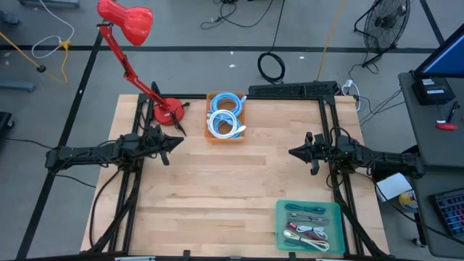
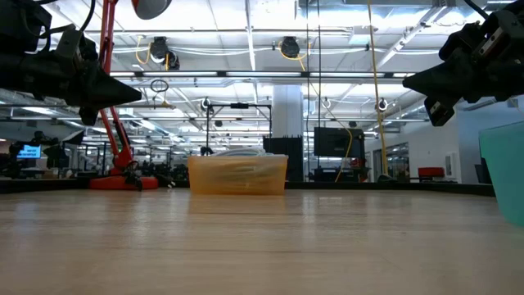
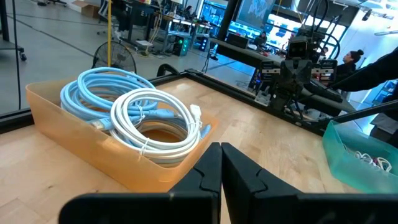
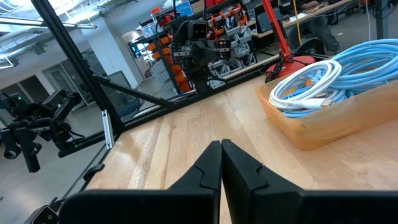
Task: Pick & Place USB Port
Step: Return to Home Position
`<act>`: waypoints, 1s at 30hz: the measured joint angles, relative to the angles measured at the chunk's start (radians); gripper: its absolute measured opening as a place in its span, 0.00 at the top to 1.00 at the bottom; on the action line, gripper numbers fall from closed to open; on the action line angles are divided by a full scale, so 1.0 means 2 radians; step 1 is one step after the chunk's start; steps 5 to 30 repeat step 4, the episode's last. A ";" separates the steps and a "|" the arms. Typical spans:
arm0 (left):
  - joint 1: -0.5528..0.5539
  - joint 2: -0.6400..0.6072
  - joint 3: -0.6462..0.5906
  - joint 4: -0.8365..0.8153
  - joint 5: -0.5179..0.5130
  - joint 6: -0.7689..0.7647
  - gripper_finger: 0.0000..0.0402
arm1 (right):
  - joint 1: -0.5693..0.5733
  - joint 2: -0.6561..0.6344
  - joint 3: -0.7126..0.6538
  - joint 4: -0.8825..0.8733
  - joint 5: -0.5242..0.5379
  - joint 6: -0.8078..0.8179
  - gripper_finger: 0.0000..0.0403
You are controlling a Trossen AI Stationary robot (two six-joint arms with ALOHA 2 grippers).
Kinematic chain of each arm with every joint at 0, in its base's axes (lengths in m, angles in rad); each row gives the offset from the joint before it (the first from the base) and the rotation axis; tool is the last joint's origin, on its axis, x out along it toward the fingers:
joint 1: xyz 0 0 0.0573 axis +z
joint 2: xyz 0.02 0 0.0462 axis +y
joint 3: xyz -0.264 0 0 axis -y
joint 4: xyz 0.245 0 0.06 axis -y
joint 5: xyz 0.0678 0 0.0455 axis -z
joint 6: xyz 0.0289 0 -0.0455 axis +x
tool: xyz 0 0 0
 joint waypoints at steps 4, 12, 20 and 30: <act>0.000 0.000 0.000 0.000 0.000 0.000 0.98 | 0.000 0.000 0.000 0.000 0.000 0.000 1.00; 0.000 0.000 0.000 0.000 0.000 0.000 0.98 | 0.000 0.000 0.000 0.000 0.000 0.000 1.00; 0.000 0.000 0.000 0.000 0.000 0.000 0.98 | 0.000 0.000 0.000 0.000 0.000 0.000 1.00; 0.000 0.000 0.000 0.000 0.000 0.000 0.98 | 0.000 0.000 0.000 0.000 0.000 0.000 1.00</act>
